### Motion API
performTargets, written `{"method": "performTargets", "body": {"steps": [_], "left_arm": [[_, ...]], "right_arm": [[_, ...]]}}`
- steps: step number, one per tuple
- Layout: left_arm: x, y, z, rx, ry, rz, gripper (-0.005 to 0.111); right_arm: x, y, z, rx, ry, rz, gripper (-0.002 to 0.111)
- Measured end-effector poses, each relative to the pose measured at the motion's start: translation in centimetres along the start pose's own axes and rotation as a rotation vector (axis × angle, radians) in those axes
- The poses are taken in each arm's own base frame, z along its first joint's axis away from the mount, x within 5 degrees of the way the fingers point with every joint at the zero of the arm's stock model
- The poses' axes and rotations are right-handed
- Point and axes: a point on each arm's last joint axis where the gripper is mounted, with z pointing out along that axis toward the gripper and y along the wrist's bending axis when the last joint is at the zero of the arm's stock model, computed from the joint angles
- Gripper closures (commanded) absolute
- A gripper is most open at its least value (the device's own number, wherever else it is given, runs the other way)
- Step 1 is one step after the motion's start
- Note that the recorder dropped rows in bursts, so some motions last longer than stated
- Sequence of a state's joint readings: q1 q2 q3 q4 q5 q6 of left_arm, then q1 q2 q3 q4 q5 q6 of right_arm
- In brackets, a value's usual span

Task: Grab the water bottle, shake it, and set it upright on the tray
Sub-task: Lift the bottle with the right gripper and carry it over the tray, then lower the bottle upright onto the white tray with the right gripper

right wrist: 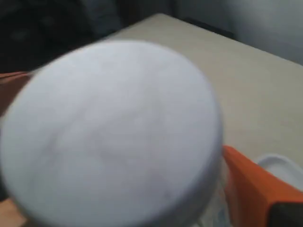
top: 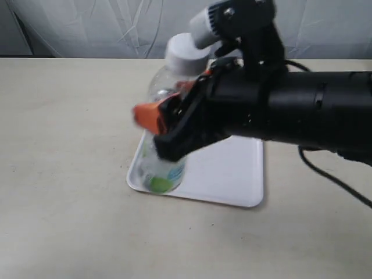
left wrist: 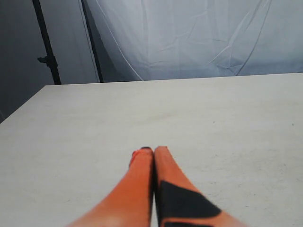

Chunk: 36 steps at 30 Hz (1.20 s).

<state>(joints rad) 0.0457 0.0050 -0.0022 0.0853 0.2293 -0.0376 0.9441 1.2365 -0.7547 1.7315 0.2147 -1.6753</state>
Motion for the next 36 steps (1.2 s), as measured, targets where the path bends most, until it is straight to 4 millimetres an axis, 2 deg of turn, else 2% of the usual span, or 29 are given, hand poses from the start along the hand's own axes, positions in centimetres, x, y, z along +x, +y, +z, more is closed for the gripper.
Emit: {"method": "performTargets", "body": {"steps": [2,7,8,10,14,16,17,19,23,25,27,30,32,34,36], "left_arm": [[0.0,0.0,0.0,0.0,0.0,0.0,0.107],[0.0,0.0,0.0,0.0,0.0,0.0,0.107],[0.0,0.0,0.0,0.0,0.0,0.0,0.107],[0.0,0.0,0.0,0.0,0.0,0.0,0.107],[0.0,0.0,0.0,0.0,0.0,0.0,0.107],[0.0,0.0,0.0,0.0,0.0,0.0,0.107],[0.0,0.0,0.0,0.0,0.0,0.0,0.107],[0.0,0.0,0.0,0.0,0.0,0.0,0.107],[0.0,0.0,0.0,0.0,0.0,0.0,0.107],[0.0,0.0,0.0,0.0,0.0,0.0,0.107],[0.0,0.0,0.0,0.0,0.0,0.0,0.107],[0.0,0.0,0.0,0.0,0.0,0.0,0.107],[0.0,0.0,0.0,0.0,0.0,0.0,0.107],[0.0,0.0,0.0,0.0,0.0,0.0,0.107],[0.0,0.0,0.0,0.0,0.0,0.0,0.107]], "right_arm": [[-0.2,0.4,-0.1,-0.023,-0.005,-0.02,0.109],[0.1,-4.5,-1.3,0.511,0.035,0.021,0.109],[0.1,-5.0,-1.6,0.566,0.037,0.024,0.109],[-0.3,-4.7,-1.7,0.517,0.017,0.035,0.109],[-1.0,-0.5,-0.4,0.056,-0.036,0.03,0.109],[-1.2,0.8,-0.3,-0.066,-0.045,0.022,0.109],[-1.3,0.9,-0.3,-0.071,-0.046,0.017,0.109],[-1.3,-0.1,-0.4,0.038,-0.041,0.01,0.109],[-0.9,-4.0,-1.3,0.468,0.0,0.022,0.109],[-0.9,-4.8,-1.7,0.547,0.006,0.03,0.109],[-1.1,-4.0,-1.3,0.438,-0.009,0.034,0.109],[-1.3,-1.0,-0.4,0.098,-0.037,0.02,0.109],[-1.2,0.6,-0.1,-0.058,-0.04,-0.015,0.109],[-1.2,0.8,0.0,-0.065,-0.036,-0.033,0.109],[-1.1,-1.0,-0.1,0.135,-0.016,-0.045,0.109]]}}
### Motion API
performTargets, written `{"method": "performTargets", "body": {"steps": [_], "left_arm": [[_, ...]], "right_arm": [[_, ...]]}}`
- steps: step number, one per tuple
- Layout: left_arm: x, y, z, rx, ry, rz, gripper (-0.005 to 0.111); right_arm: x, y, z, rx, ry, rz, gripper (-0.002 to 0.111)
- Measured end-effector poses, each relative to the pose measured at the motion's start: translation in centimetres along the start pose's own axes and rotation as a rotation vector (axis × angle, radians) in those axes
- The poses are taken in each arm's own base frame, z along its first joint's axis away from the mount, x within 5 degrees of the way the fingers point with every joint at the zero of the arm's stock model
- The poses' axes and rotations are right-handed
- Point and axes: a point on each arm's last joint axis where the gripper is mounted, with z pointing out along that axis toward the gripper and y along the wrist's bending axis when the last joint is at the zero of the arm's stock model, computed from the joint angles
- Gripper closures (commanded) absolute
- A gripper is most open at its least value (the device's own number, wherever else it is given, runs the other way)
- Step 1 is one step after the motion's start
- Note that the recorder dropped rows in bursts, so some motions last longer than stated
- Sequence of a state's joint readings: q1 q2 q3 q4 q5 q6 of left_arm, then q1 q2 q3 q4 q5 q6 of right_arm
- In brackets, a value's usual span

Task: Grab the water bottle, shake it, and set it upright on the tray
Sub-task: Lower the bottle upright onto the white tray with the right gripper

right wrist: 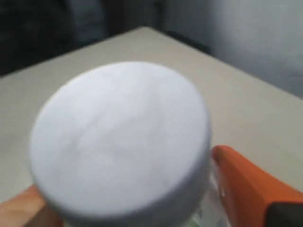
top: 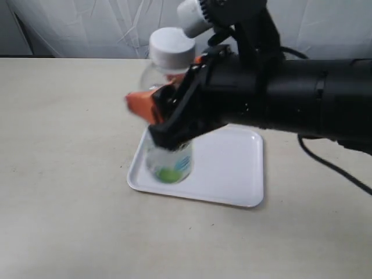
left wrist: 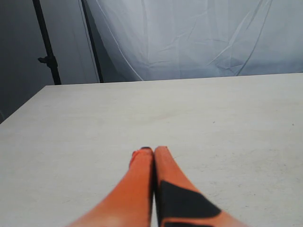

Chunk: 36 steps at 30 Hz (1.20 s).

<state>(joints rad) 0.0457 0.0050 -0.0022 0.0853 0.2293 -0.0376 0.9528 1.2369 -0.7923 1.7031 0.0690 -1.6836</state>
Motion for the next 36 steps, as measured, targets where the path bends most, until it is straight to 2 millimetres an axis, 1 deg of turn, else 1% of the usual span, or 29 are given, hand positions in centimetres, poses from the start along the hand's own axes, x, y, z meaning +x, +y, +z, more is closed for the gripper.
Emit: {"method": "performTargets", "body": {"steps": [3,5,6,7,8,13,15,17,20,22,25,26,30,32,36], "left_arm": [[0.0,0.0,0.0,0.0,0.0,0.0,0.107],[0.0,0.0,0.0,0.0,0.0,0.0,0.107],[0.0,0.0,0.0,0.0,0.0,0.0,0.107],[0.0,0.0,0.0,0.0,0.0,0.0,0.107],[0.0,0.0,0.0,0.0,0.0,0.0,0.107],[0.0,0.0,0.0,0.0,0.0,0.0,0.107],[0.0,0.0,0.0,0.0,0.0,0.0,0.107],[0.0,0.0,0.0,0.0,0.0,0.0,0.107],[0.0,0.0,0.0,0.0,0.0,0.0,0.107],[0.0,0.0,0.0,0.0,0.0,0.0,0.107],[0.0,0.0,0.0,0.0,0.0,0.0,0.107],[0.0,0.0,0.0,0.0,0.0,0.0,0.107],[0.0,0.0,0.0,0.0,0.0,0.0,0.107],[0.0,0.0,0.0,0.0,0.0,0.0,0.107],[0.0,0.0,0.0,0.0,0.0,0.0,0.107]], "right_arm": [[0.5,-3.4,-0.5,0.368,0.046,0.008,0.109],[0.7,-5.1,-1.2,0.547,0.074,0.006,0.109],[0.7,-5.5,-1.5,0.6,0.08,0.008,0.109],[0.7,-5.6,-1.7,0.612,0.081,0.006,0.109],[0.7,-5.4,-1.6,0.589,0.077,0.006,0.109],[0.6,-3.4,-0.2,0.354,0.056,-0.012,0.109],[0.8,-3.0,0.3,0.31,0.06,-0.008,0.109],[1.3,-3.1,1.0,0.306,0.082,-0.015,0.109],[2.3,-3.2,2.5,0.309,0.12,-0.037,0.109],[3.0,-3.5,3.4,0.333,0.124,-0.021,0.109],[3.7,-4.0,4.7,0.381,0.091,0.042,0.109],[3.8,-4.2,5.0,0.394,0.068,0.08,0.109],[3.9,-4.4,6.3,0.403,-0.027,0.143,0.109],[4.2,-4.4,6.8,0.393,-0.039,0.151,0.109],[5.4,-4.4,7.8,0.386,-0.006,0.161,0.109]]}}
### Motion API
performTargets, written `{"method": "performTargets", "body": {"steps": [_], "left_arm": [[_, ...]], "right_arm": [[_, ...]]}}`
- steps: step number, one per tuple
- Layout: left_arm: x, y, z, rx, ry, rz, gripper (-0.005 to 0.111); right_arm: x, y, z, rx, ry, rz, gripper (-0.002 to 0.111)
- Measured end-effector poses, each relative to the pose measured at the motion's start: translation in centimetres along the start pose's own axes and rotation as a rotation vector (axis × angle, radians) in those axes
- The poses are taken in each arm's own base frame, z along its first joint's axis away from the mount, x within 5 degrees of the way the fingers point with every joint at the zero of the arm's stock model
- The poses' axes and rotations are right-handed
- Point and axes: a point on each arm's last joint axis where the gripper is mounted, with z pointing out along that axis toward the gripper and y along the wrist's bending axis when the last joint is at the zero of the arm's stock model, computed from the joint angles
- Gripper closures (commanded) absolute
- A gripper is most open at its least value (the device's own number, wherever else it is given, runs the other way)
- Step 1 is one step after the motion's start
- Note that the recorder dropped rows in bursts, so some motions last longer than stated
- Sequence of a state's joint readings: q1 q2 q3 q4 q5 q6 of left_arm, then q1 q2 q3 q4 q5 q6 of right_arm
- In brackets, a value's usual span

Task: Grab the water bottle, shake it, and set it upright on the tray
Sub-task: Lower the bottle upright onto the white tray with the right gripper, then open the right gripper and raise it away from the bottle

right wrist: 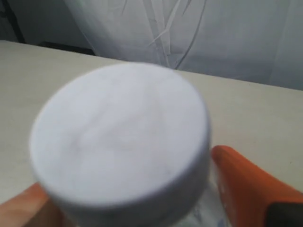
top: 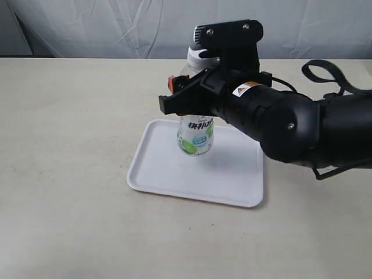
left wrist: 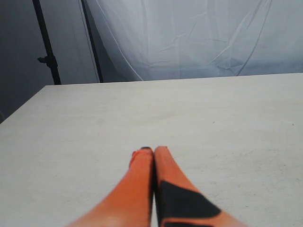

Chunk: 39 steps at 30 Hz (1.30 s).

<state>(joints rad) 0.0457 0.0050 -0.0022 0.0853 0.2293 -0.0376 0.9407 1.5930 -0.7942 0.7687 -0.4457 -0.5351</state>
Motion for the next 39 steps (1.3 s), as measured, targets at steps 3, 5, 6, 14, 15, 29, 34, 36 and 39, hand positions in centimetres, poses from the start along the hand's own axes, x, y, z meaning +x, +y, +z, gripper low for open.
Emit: {"method": "performTargets", "body": {"steps": [3,5,6,14,15,29,34,36,39], "left_arm": [[0.0,0.0,0.0,0.0,0.0,0.0,0.107],[0.0,0.0,0.0,0.0,0.0,0.0,0.107],[0.0,0.0,0.0,0.0,0.0,0.0,0.107],[0.0,0.0,0.0,0.0,0.0,0.0,0.107],[0.0,0.0,0.0,0.0,0.0,0.0,0.107],[0.0,0.0,0.0,0.0,0.0,0.0,0.107],[0.0,0.0,0.0,0.0,0.0,0.0,0.107],[0.0,0.0,0.0,0.0,0.0,0.0,0.107],[0.0,0.0,0.0,0.0,0.0,0.0,0.107]], "right_arm": [[0.9,0.1,0.7,0.005,0.031,0.005,0.109],[1.5,0.1,1.1,0.008,0.05,0.014,0.109],[1.8,0.1,1.3,0.01,0.057,0.021,0.109],[2.7,0.1,2.0,0.025,0.076,0.058,0.109],[2.7,0.1,2.0,0.025,0.076,0.06,0.107],[1.9,0.1,1.8,0.02,0.028,0.023,0.004],[0.2,0.1,0.6,0.007,-0.03,-0.01,0.004],[-0.8,0.0,-0.1,0.002,-0.063,-0.035,0.004],[-2.8,-0.1,-1.9,-0.012,-0.129,-0.066,0.004]]}}
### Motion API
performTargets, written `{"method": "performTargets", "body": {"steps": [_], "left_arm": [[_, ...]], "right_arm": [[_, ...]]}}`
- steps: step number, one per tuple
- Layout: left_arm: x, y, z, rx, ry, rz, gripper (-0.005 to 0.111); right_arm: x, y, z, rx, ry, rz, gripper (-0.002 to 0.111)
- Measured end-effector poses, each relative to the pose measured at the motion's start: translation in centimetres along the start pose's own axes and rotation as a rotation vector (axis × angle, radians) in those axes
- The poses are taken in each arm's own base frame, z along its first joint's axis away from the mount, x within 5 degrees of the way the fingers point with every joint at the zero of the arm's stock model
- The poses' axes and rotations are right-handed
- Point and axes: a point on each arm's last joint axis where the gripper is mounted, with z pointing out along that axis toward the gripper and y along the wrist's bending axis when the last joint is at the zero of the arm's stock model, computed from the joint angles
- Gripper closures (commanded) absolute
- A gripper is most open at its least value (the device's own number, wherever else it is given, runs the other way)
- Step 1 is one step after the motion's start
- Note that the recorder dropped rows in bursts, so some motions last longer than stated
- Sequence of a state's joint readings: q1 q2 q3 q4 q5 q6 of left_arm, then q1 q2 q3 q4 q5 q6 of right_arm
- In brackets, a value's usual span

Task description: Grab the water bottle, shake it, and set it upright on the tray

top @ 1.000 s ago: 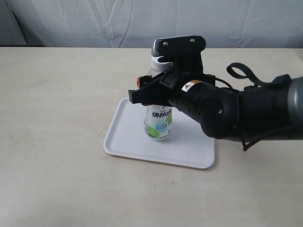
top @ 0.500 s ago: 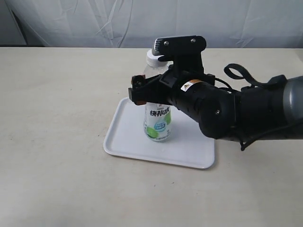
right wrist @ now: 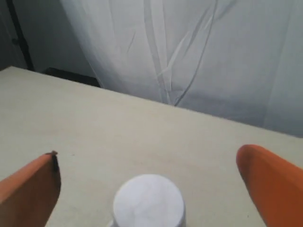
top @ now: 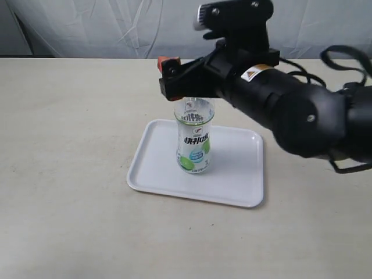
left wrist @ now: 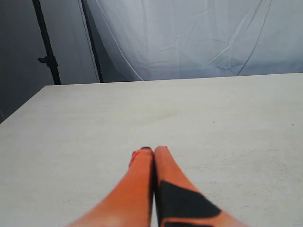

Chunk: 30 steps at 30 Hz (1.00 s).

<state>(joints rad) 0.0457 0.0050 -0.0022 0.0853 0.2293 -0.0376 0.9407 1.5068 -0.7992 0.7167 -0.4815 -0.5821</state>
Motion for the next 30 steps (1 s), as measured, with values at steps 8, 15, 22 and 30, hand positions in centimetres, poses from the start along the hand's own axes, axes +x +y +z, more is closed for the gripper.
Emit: {"method": "performTargets", "body": {"steps": [8,15,22,30], "left_arm": [[0.0,0.0,0.0,0.0,0.0,0.0,0.107],[0.0,0.0,0.0,0.0,0.0,0.0,0.107],[0.0,0.0,0.0,0.0,0.0,0.0,0.107],[0.0,0.0,0.0,0.0,0.0,0.0,0.107]], "right_arm": [[-5.4,-1.0,-6.1,-0.063,-0.097,-0.013,0.004],[-8.0,-2.8,-10.4,0.006,-0.175,-0.024,0.077],[-8.8,-4.2,-13.0,0.07,-0.182,0.07,0.103],[-8.9,-5.7,-14.2,0.185,-0.185,0.19,0.103]]}}
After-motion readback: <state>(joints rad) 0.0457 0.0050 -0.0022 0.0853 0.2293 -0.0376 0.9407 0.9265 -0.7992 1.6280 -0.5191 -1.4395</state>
